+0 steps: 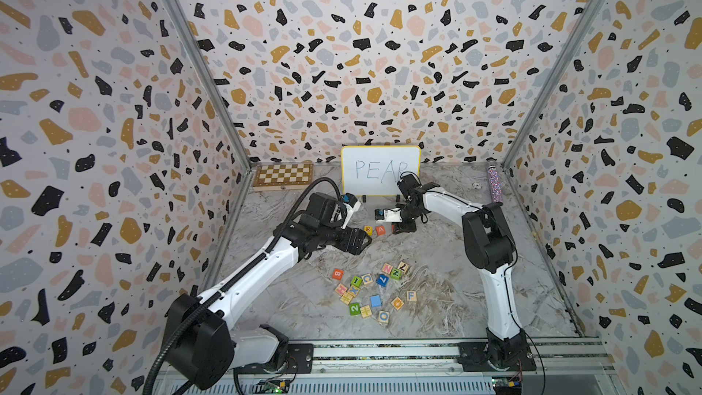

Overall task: Spell the uppercase word “pear” with letter blocks
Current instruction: Place the letter block at the center of the board.

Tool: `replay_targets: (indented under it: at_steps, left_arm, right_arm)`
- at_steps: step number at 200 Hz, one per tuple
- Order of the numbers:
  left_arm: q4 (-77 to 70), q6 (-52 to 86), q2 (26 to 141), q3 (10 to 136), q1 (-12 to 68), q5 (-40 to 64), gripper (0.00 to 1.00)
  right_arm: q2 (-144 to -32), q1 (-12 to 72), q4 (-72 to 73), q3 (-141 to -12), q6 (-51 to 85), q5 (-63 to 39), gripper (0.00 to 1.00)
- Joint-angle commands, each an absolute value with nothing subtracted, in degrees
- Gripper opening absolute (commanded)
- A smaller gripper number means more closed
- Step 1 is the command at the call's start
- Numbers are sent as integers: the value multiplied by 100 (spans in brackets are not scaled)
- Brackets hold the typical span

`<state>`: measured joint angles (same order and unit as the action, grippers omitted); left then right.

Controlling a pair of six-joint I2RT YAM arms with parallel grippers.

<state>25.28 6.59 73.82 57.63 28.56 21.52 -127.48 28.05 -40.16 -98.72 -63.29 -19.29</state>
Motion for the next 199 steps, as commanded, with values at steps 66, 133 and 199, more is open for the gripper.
replay_targets:
  at_steps: [66, 133, 199]
  left_arm:
    - [2373, 569, 7275, 5678, 2839, 2057, 99]
    - [2372, 560, 7283, 5687, 2839, 2030, 99]
    - [2399, 571, 7254, 5693, 2839, 2008, 99]
  right_arm:
    - [-12950, 2883, -4120, -10149, -6316, -1832, 35]
    - [-12913, 2936, -4148, -10353, -6306, -1802, 50]
    - [-12494, 2944, -4189, -10355, -6157, -2101, 68]
